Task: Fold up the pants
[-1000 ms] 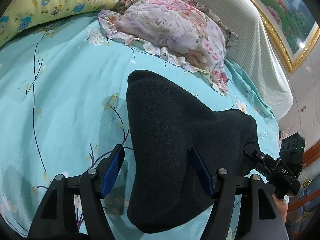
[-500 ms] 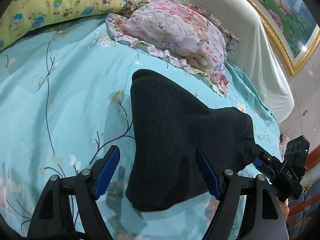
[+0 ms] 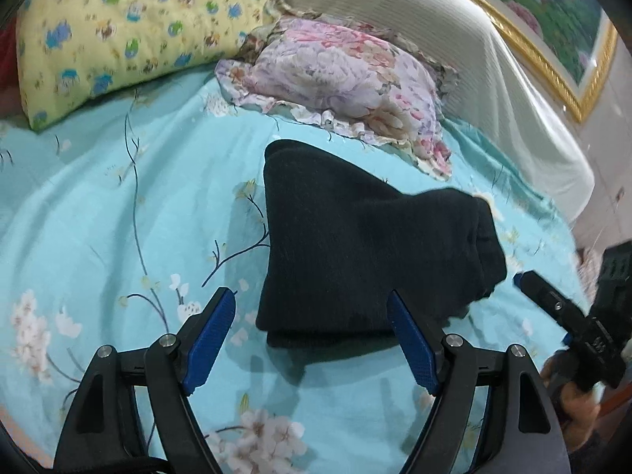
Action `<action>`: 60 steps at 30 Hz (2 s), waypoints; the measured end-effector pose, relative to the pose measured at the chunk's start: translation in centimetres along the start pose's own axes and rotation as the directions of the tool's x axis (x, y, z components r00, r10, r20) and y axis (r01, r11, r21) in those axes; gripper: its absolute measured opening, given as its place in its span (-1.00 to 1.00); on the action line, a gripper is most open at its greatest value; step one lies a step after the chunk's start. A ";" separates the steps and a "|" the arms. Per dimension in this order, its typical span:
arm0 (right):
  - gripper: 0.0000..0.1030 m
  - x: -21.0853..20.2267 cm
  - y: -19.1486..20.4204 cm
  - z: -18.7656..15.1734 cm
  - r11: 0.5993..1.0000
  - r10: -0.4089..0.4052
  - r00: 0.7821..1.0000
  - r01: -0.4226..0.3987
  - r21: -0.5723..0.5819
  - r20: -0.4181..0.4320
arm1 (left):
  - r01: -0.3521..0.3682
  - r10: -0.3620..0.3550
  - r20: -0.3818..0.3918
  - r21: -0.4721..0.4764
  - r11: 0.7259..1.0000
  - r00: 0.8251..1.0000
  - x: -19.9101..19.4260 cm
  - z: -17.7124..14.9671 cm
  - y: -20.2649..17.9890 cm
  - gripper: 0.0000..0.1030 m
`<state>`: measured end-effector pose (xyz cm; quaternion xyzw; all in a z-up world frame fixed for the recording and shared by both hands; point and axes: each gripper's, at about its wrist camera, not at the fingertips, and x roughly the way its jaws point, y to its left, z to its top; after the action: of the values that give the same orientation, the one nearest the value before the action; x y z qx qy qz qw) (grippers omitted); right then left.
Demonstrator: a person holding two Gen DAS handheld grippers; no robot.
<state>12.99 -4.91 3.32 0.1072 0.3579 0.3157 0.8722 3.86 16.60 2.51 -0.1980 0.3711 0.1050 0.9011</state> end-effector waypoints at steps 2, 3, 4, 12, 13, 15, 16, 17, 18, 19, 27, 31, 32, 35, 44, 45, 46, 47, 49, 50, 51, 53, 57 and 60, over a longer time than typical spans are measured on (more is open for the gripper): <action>0.91 -0.3 0.9 -0.3 0.999 0.001 1.000 -0.001 -0.047 0.000 | -0.013 0.013 0.003 0.022 1.000 1.000 -0.3 -0.5 -0.5 0.57; 0.92 -0.4 1.4 -0.5 0.998 -0.002 1.000 0.002 -0.069 0.000 | -0.024 0.024 0.003 0.030 0.999 1.000 -0.4 -0.7 -0.7 0.58; 0.93 -0.4 1.6 -0.7 0.996 -0.005 1.000 0.005 -0.086 0.001 | -0.034 0.034 0.002 0.036 0.999 0.999 -0.5 -1.0 -0.8 0.58; 0.97 -1.0 3.4 -2.1 0.988 -0.003 1.000 0.006 -0.154 0.021 | -0.079 0.079 0.010 0.060 0.995 0.997 -1.1 -2.5 -1.3 0.59; 0.98 -1.0 3.5 -2.2 0.988 0.001 1.000 0.003 -0.156 0.024 | -0.082 0.082 0.010 0.059 0.995 0.997 -1.1 -2.7 -1.3 0.59; 0.98 -1.0 3.6 -2.4 0.987 -0.004 1.000 0.009 -0.160 0.027 | -0.090 0.089 0.012 0.056 0.994 0.996 -1.0 -2.9 -1.3 0.59; 0.98 -0.9 3.7 -2.5 0.987 -0.006 1.000 0.010 -0.163 0.026 | -0.093 0.093 0.012 0.054 0.994 0.996 -1.0 -3.1 -1.3 0.59; 0.98 -0.9 3.8 -2.7 0.986 -0.003 1.000 0.007 -0.166 0.024 | -0.099 0.099 0.013 0.054 0.994 0.995 -1.0 -3.2 -1.3 0.59; 0.98 -0.9 3.9 -2.8 0.986 0.001 1.000 0.003 -0.167 0.024 | -0.105 0.105 0.012 0.055 0.993 0.994 -0.9 -3.3 -1.4 0.59; 0.99 -0.8 3.9 -3.0 0.986 -0.001 1.000 0.005 -0.167 0.024 | -0.110 0.110 0.008 0.057 0.992 0.994 -0.8 -3.3 -1.4 0.59; 0.99 -0.4 4.5 -4.2 0.977 -0.019 1.000 0.021 -0.211 0.012 | -0.171 0.169 0.025 0.096 0.981 0.985 -0.7 -4.0 -2.1 0.63; 0.99 0.0 4.6 -4.5 0.974 -0.029 1.000 0.029 -0.224 0.002 | -0.203 0.200 0.036 0.112 0.973 0.979 -0.6 -4.2 -2.3 0.64; 0.99 0.2 4.5 -4.6 0.973 -0.033 0.999 0.032 -0.227 -0.001 | -0.210 0.207 0.037 0.116 0.971 0.978 -0.5 -4.3 -2.3 0.65; 0.99 0.6 4.4 -4.8 0.974 -0.036 0.999 0.034 -0.226 -0.008 | -0.225 0.221 0.041 0.129 0.966 0.974 -0.3 -4.3 -2.4 0.66; 0.99 1.8 4.4 -5.3 0.975 -0.039 0.999 0.032 -0.220 -0.025 | -0.240 0.237 0.037 0.144 0.960 0.971 0.4 -4.6 -2.3 0.66; 0.99 2.0 4.4 -5.4 0.975 -0.037 0.999 0.031 -0.222 -0.025 | -0.243 0.240 0.036 0.146 0.959 0.970 0.5 -4.7 -2.3 0.66; 0.99 2.0 4.5 -5.4 0.974 -0.037 0.999 0.030 -0.223 -0.024 | -0.246 0.243 0.035 0.149 0.958 0.969 0.6 -4.7 -2.3 0.66; 0.99 2.1 4.5 -5.5 0.974 -0.034 0.999 0.028 -0.223 -0.023 | -0.246 0.244 0.034 0.150 0.957 0.969 0.7 -4.8 -2.3 0.66; 0.99 2.3 4.6 -5.7 0.976 -0.033 0.999 0.027 -0.216 -0.022 | -0.242 0.240 0.030 0.153 0.958 0.970 0.8 -4.8 -2.2 0.66; 0.99 2.5 4.6 -5.8 0.976 -0.031 0.999 0.024 -0.214 -0.026 | -0.244 0.242 0.032 0.154 0.957 0.970 0.9 -4.9 -2.2 0.67; 0.99 2.6 4.7 -5.8 0.976 -0.030 0.999 0.023 -0.216 -0.031 | -0.245 0.243 0.032 0.155 0.957 0.969 0.9 -4.9 -2.2 0.67; 0.99 2.8 4.8 -6.0 0.975 -0.029 0.999 0.020 -0.222 -0.036 | -0.247 0.245 0.031 0.154 0.957 0.969 0.9 -4.9 -2.2 0.67; 0.99 3.0 5.1 -6.0 0.973 -0.025 0.999 0.015 -0.231 -0.040 | -0.246 0.244 0.030 0.148 0.958 0.969 1.1 -4.8 -2.1 0.67; 0.99 3.1 5.2 -6.1 0.973 -0.025 0.999 0.015 -0.231 -0.040 | -0.247 0.245 0.029 0.152 0.957 0.969 1.2 -4.8 -1.9 0.67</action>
<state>7.99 0.84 -0.62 -0.0052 0.3384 0.3484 0.8741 2.33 12.83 -0.87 -0.0794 0.3953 0.1883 0.8955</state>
